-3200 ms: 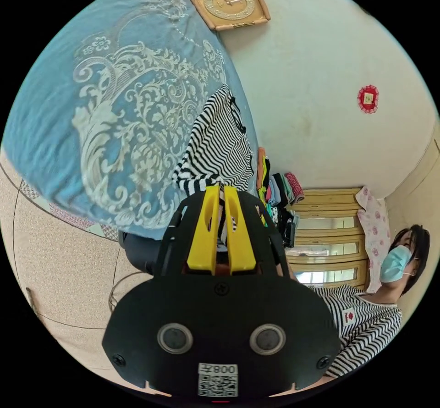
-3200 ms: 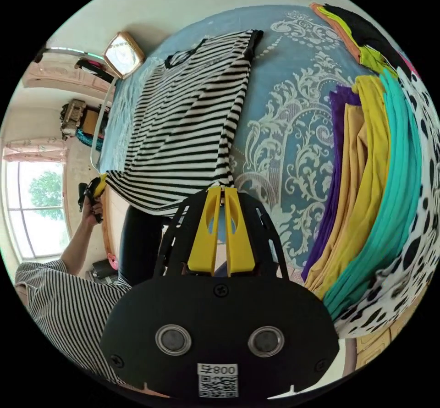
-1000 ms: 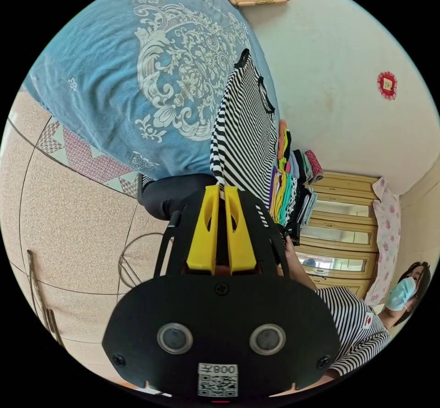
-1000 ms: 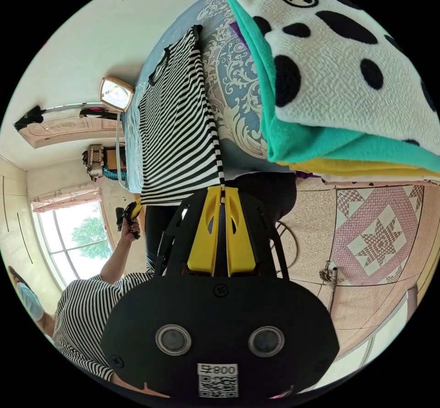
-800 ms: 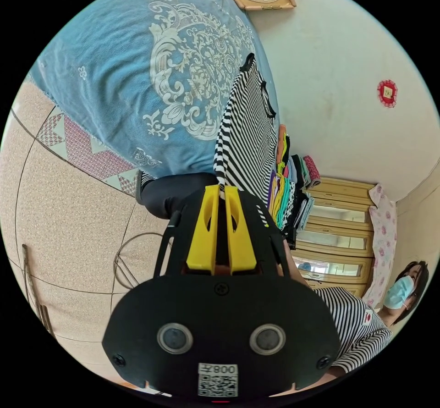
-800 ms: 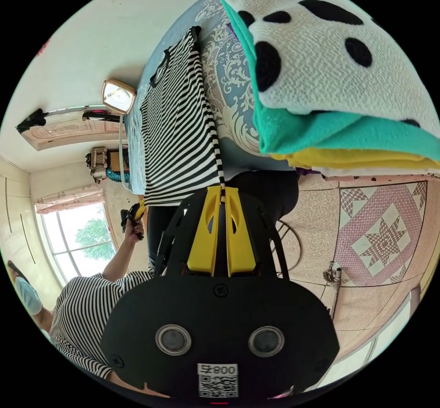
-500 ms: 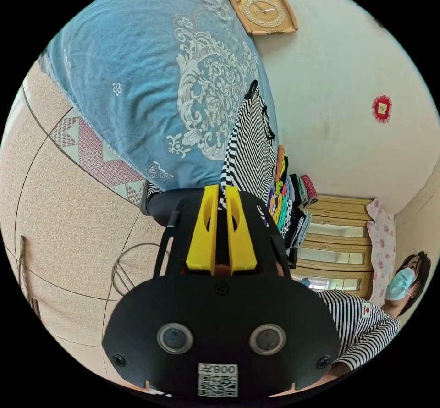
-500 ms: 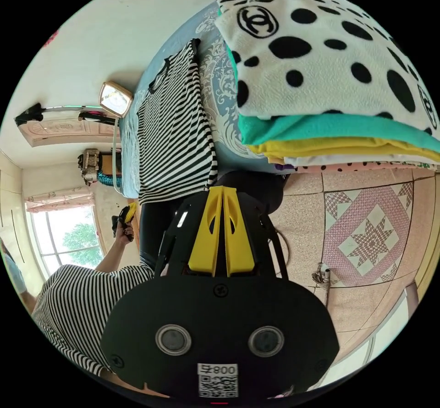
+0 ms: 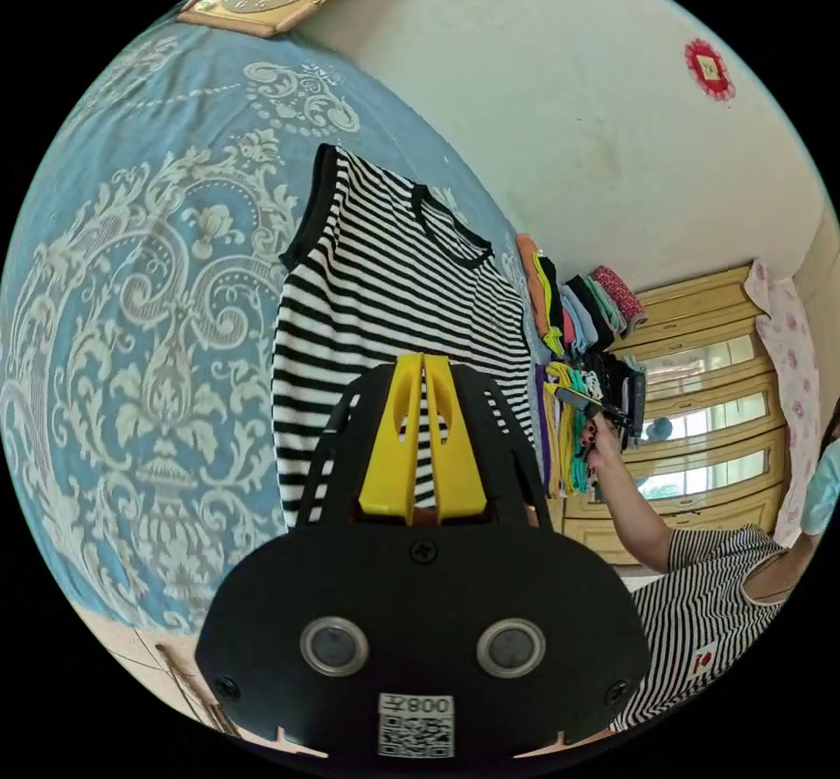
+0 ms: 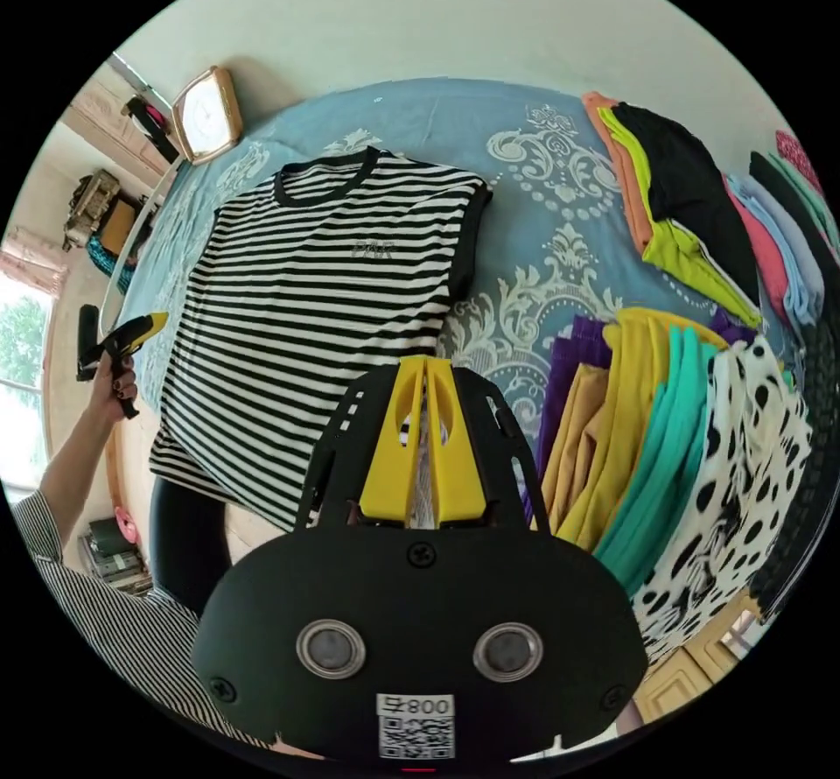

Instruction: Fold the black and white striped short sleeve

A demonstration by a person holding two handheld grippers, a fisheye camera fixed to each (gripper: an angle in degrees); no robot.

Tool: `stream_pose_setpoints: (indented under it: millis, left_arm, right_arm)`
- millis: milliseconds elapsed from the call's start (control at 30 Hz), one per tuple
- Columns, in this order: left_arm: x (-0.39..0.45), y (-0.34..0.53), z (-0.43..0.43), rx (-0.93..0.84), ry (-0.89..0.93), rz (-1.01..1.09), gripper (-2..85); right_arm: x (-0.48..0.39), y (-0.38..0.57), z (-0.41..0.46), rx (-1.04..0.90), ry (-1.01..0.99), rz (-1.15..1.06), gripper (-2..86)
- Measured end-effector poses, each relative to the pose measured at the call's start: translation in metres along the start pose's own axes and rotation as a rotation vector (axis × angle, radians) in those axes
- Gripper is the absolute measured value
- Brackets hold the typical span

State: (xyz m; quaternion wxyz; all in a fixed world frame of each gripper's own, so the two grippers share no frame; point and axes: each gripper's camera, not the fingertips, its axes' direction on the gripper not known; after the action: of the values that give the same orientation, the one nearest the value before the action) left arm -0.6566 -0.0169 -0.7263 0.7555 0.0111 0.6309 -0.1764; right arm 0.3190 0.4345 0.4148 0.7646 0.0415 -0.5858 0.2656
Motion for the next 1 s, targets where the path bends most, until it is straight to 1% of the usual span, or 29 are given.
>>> stream_pose_setpoints:
  millis: [67, 133, 167, 200, 267, 333, 433, 500, 533, 600, 667, 700, 767, 833, 900, 1000]
  left_arm:
    - [-0.004, -0.023, 0.028, -0.02, -0.076, 0.027, 0.3]
    - [-0.012, -0.037, 0.055, -0.056, -0.194, 0.034, 0.2]
    - [-0.018, -0.04, 0.071, -0.093, -0.263, 0.044, 0.2]
    - [-0.022, -0.039, 0.076, -0.064, -0.256, 0.083, 0.2]
    - [-0.034, -0.037, 0.081, -0.044, -0.217, 0.077, 0.1]
    - [-0.042, -0.037, 0.084, -0.036, -0.208, 0.079, 0.1]
    - [-0.05, -0.042, 0.091, -0.031, -0.244, 0.09, 0.1]
    - [-0.05, -0.049, 0.097, -0.029, -0.292, 0.105, 0.1]
    - [-0.049, -0.051, 0.099, -0.023, -0.298, 0.111, 0.1]
    - [-0.04, -0.067, 0.104, 0.008, -0.259, 0.182, 0.1]
    - [-0.034, -0.086, 0.115, 0.029, -0.23, 0.231, 0.1]
    - [-0.03, -0.104, 0.127, 0.029, -0.218, 0.261, 0.1]
    - [-0.026, -0.135, 0.15, 0.012, -0.227, 0.291, 0.1]
    - [-0.025, -0.166, 0.17, 0.017, -0.272, 0.301, 0.1]
    - [-0.028, -0.209, 0.192, 0.033, -0.294, 0.303, 0.1]
    - [-0.038, -0.253, 0.221, 0.023, -0.341, 0.301, 0.1]
  right_arm:
    - [-0.009, -0.028, 0.036, -0.022, 0.072, -0.037, 0.0]
    - [-0.013, -0.038, 0.067, -0.05, 0.122, -0.059, 0.1]
    - [-0.014, -0.04, 0.091, -0.097, 0.144, -0.07, 0.1]
    - [-0.015, -0.037, 0.095, -0.08, 0.151, -0.078, 0.1]
    - [-0.017, -0.021, 0.103, 0.011, 0.159, -0.107, 0.2]
    - [-0.016, -0.01, 0.111, 0.047, 0.166, -0.13, 0.2]
    - [-0.009, -0.016, 0.12, -0.004, 0.149, -0.128, 0.1]
    - [0.002, -0.019, 0.123, -0.02, 0.118, -0.083, 0.1]
    - [0.01, -0.018, 0.123, -0.012, 0.137, -0.038, 0.1]
    - [0.018, -0.013, 0.114, 0.041, 0.168, -0.003, 0.0]
    - [0.019, -0.018, 0.098, 0.155, 0.071, -0.01, 0.0]
    - [0.017, -0.024, 0.097, 0.177, 0.051, -0.022, 0.0]
    - [0.003, -0.062, 0.105, 0.198, 0.001, -0.085, 0.0]
    - [-0.008, -0.098, 0.118, 0.206, 0.016, -0.136, 0.0]
    - [-0.015, -0.135, 0.134, 0.215, 0.039, -0.155, 0.0]
    - [-0.017, -0.189, 0.162, 0.207, -0.021, -0.172, 0.0]
